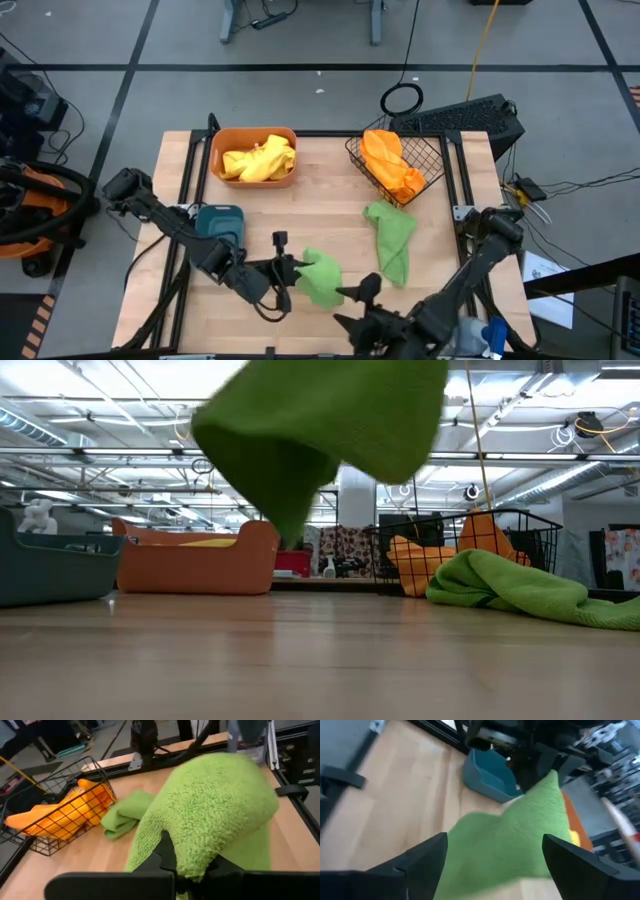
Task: Sort microfiber towel by color & place in baskets
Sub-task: Put the left green microfiber towel into the blue bin
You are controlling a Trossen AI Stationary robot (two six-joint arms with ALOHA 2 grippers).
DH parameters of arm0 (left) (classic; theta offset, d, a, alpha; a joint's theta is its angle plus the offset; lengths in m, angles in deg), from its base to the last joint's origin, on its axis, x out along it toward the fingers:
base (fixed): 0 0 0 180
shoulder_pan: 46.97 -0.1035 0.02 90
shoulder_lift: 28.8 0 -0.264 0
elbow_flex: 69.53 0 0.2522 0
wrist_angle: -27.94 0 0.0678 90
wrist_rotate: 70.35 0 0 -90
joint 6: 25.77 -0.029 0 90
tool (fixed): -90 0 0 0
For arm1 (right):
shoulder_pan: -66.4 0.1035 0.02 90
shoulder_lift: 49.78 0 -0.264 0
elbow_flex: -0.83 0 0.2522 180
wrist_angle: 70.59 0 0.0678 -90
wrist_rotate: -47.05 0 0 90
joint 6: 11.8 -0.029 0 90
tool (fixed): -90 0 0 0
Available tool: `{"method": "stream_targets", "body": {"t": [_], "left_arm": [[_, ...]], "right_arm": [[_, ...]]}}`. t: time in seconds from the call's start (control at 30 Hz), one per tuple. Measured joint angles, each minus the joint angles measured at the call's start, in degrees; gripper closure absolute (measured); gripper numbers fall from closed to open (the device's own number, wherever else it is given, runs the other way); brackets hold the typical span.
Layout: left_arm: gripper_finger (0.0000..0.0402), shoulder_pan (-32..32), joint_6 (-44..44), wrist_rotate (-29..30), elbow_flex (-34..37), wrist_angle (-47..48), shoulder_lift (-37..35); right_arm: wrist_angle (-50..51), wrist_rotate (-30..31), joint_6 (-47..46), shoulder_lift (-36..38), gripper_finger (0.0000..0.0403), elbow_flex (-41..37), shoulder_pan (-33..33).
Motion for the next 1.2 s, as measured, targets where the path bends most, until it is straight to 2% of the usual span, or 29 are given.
{"method": "stream_targets", "body": {"t": [0.1,0.23,0.37,0.47,0.63,0.8,0.87,1.0,1.2], "left_arm": [[0.0389,-0.4,1.0,-2.2,0.0,0.4,0.0],[0.0388,-0.6,1.0,-4.0,0.0,1.3,0.0],[0.0387,-0.5,0.6,-8.4,0.0,0.3,0.0],[0.0387,-0.6,0.5,-11.5,0.1,0.2,0.0],[0.0386,-0.2,-1.1,-14.4,0.1,0.2,0.9],[0.0386,-0.2,-1.1,-14.8,0.1,0.0,1.4],[0.0381,-0.2,-0.8,-14.8,0.1,0.0,1.4],[0.0337,0.5,0.7,-13.6,0.1,-1.5,1.5],[0.0237,2.3,0.8,-9.5,0.0,-4.0,1.4]], "right_arm": [[-2.4,2.4,3.8,-2.0,0.0085,0.0,-1.4],[-3.6,2.6,6.0,-2.8,0.0085,0.0,-3.3],[-3.5,-0.7,6.8,-3.9,0.0092,0.0,-6.1],[-4.4,-4.8,6.5,-4.5,0.0117,0.0,-8.1],[-4.5,-9.7,4.9,-4.5,0.0216,0.0,-9.8],[-3.8,-9.8,5.8,-4.5,0.0351,0.0,-9.7],[-2.6,-9.8,5.9,-4.5,0.0385,0.0,-9.7],[0.4,-9.9,3.6,-3.8,0.0372,0.0,-9.4],[4.6,-10.0,1.2,-2.1,0.0375,0.0,-7.5]]}}
